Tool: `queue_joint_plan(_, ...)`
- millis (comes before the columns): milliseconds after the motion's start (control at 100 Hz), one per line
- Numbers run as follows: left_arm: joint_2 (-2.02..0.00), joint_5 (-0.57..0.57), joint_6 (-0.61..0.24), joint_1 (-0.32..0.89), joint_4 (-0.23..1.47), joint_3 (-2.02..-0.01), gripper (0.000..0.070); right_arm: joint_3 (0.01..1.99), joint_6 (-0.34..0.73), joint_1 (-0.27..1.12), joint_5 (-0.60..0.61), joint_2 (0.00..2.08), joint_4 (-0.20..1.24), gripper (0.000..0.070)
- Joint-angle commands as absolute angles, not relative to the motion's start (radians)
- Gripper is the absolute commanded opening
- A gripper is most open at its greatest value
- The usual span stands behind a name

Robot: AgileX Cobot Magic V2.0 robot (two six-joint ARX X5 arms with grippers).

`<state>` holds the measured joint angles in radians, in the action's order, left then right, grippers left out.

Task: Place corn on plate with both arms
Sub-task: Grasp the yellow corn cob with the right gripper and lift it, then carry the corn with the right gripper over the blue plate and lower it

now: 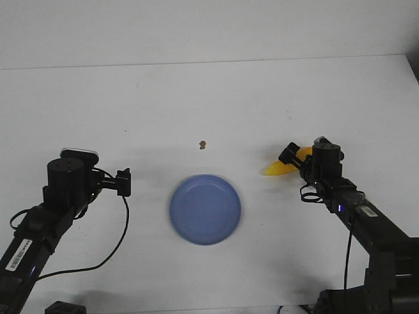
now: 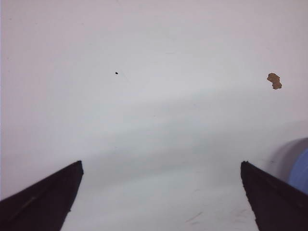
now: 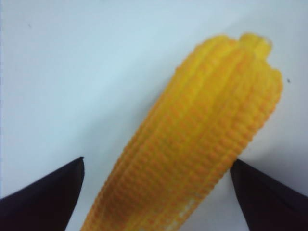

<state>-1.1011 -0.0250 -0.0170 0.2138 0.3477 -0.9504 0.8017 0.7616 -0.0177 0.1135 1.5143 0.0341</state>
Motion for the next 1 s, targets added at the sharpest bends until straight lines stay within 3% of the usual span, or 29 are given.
queue_joint_plan(0,-1.111,-0.026,-0.02,0.216,0.344,-0.959,0.07,0.812,0.759,-0.019,0.117,1.542,0.033,0.042)
queue_joint_plan(60,-1.111,-0.026,-0.02,0.216,0.344,-0.959,0.07,0.812,0.751,-0.019,0.118,1.542,0.027,0.0155)
queue_joint_plan(120,-1.111,-0.026,-0.02,0.216,0.344,-0.959,0.07,0.812,0.75,-0.019,0.133,1.54,0.023,0.0054)
queue_joint_plan(290,-1.111,-0.026,-0.02,0.216,0.344,-0.959,0.07,0.812,0.687,-0.018,0.145,1.506,0.004,0.0052)
queue_joint_plan(590,-1.111,-0.026,-0.02,0.216,0.344,-0.959,0.07,0.813,0.57,0.11,0.422,1.213,0.098,0.0056)
queue_joint_plan(770,-1.111,-0.026,-0.022,0.216,0.344,-0.959,0.07,0.813,0.55,0.309,0.377,1.131,0.182,0.007)
queue_joint_plan(990,-1.111,-0.026,-0.031,0.216,0.344,-0.959,0.07,0.813,0.55,0.551,0.176,1.201,0.207,0.0133)
